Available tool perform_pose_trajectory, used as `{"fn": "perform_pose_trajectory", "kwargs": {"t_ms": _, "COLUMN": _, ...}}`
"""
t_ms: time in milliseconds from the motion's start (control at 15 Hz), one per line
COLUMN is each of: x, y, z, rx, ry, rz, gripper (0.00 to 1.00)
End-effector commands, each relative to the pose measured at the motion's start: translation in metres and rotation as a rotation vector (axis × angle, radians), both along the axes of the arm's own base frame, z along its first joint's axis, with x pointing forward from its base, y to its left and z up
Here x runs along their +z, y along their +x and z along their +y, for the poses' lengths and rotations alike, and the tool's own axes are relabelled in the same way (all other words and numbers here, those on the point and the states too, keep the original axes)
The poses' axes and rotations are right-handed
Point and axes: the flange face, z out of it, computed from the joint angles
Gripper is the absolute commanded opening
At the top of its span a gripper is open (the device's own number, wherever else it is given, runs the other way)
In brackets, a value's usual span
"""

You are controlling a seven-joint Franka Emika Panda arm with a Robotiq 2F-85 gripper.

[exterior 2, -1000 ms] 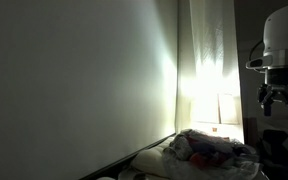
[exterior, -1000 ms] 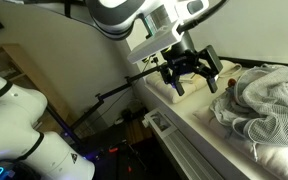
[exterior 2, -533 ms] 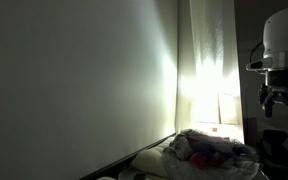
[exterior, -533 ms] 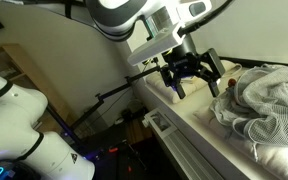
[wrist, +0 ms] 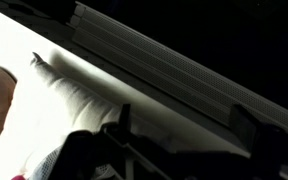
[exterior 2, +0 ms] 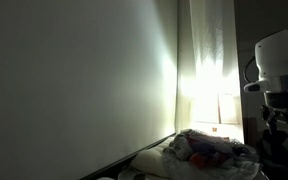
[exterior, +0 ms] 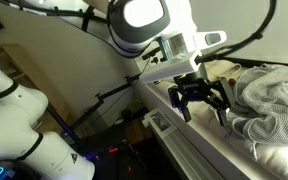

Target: Open the bag

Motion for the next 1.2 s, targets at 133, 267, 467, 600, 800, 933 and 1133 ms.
{"fn": "perform_pose_trajectory", "kwargs": {"t_ms": 133, "x": -0.034, "y": 0.027, "z": 0.023, "rx": 0.259, "ry": -0.105, "rz": 0.020, "gripper": 1.00}}
{"fn": "perform_pose_trajectory", "kwargs": {"t_ms": 267, "x": -0.046, "y": 0.034, "z": 0.032, "rx": 0.363, "ry": -0.143, "rz": 0.009, "gripper": 1.00}}
{"fn": "perform_pose_trajectory", "kwargs": {"t_ms": 467, "x": -0.060, "y": 0.042, "z": 0.042, "rx": 0.514, "ry": -0.195, "rz": -0.034, "gripper": 1.00}}
{"fn": "perform_pose_trajectory", "kwargs": {"t_ms": 600, "x": -0.064, "y": 0.045, "z": 0.047, "rx": 0.594, "ry": -0.219, "rz": -0.073, "gripper": 1.00}}
{"fn": "perform_pose_trajectory", "kwargs": {"t_ms": 800, "x": -0.068, "y": 0.041, "z": 0.049, "rx": 0.606, "ry": -0.217, "rz": -0.061, "gripper": 1.00}}
{"fn": "perform_pose_trajectory", "kwargs": {"t_ms": 933, "x": -0.072, "y": 0.041, "z": 0.049, "rx": 0.611, "ry": -0.216, "rz": -0.059, "gripper": 1.00}}
{"fn": "perform_pose_trajectory", "kwargs": {"t_ms": 1133, "x": -0.072, "y": 0.041, "z": 0.049, "rx": 0.610, "ry": -0.216, "rz": -0.058, "gripper": 1.00}}
